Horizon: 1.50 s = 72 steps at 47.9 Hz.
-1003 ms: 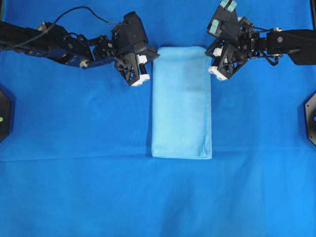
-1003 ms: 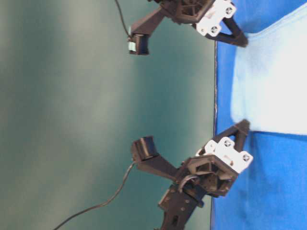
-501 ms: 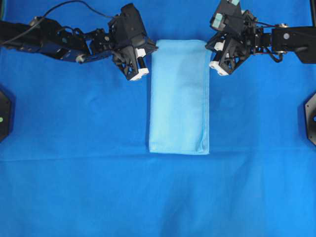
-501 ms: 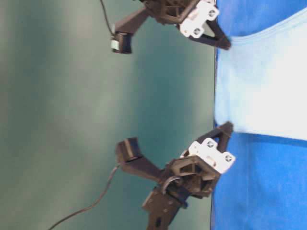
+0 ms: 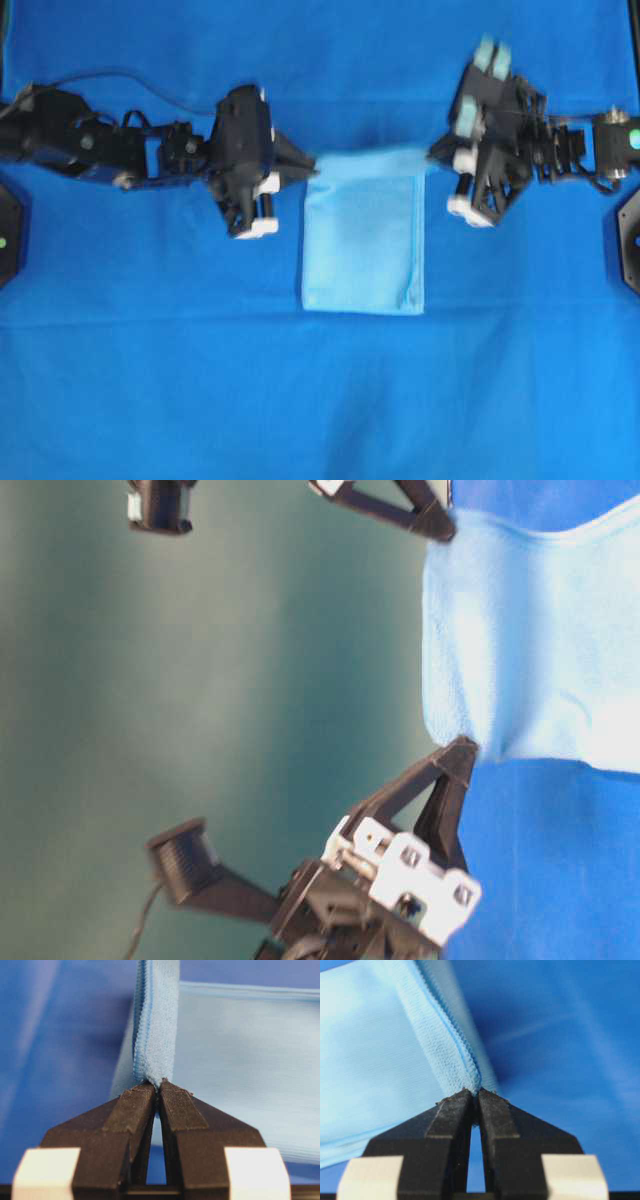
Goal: Fold the light blue towel.
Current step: 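Pull the top corners down over the strip toward its bottom edge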
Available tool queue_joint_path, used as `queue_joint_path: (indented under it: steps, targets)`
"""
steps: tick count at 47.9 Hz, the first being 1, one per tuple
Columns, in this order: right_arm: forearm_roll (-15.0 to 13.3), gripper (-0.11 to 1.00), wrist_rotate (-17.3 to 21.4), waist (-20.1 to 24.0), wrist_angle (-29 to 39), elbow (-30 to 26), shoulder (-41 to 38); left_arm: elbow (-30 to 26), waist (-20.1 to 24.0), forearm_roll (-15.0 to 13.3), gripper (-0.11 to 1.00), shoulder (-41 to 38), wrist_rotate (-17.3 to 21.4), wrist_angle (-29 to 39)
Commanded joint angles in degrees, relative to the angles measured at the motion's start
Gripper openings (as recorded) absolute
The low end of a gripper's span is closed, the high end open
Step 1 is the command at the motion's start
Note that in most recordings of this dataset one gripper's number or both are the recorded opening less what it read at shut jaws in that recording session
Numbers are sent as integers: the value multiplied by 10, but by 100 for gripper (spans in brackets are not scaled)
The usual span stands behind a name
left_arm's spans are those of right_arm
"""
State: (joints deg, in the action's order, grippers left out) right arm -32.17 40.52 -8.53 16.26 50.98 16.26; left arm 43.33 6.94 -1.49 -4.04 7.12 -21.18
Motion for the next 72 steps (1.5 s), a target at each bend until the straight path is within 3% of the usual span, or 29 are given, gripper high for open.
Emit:
queue_joint_path:
  steps: [1, 8, 19, 35, 49, 51, 57, 61, 68, 72]
  targets:
    - [31, 5, 9, 44, 13, 0, 11, 2, -29, -1, 3, 22, -1, -2]
    - [54, 5, 29, 105, 15, 1, 9, 3, -76, -1, 3, 18, -6, 14]
    - [56, 5, 62, 157, 12, -2, -20, 6, -125, -2, 3, -12, -18, 20]
    - [59, 5, 71, 161, -52, -8, -114, 6, -135, -4, 3, -81, -47, -24]
    - [59, 7, 71, 161, -75, -12, -120, -1, -136, -4, 3, -83, -50, -26]
    - [59, 13, 71, 162, -76, -13, -120, -2, -136, -4, 3, -84, -50, -26]
    - [59, 49, 71, 163, -75, -18, -120, -3, -136, -4, 4, -83, -50, -26]
    - [57, 66, 69, 164, -73, -24, -120, -3, -136, -4, 19, -80, -51, -27]
    - [56, 61, 68, 171, -65, -36, -106, -3, -136, -4, 64, -65, -47, -21]
    - [55, 62, 65, 180, -55, -43, -93, -2, -136, -4, 80, -50, -43, -14]
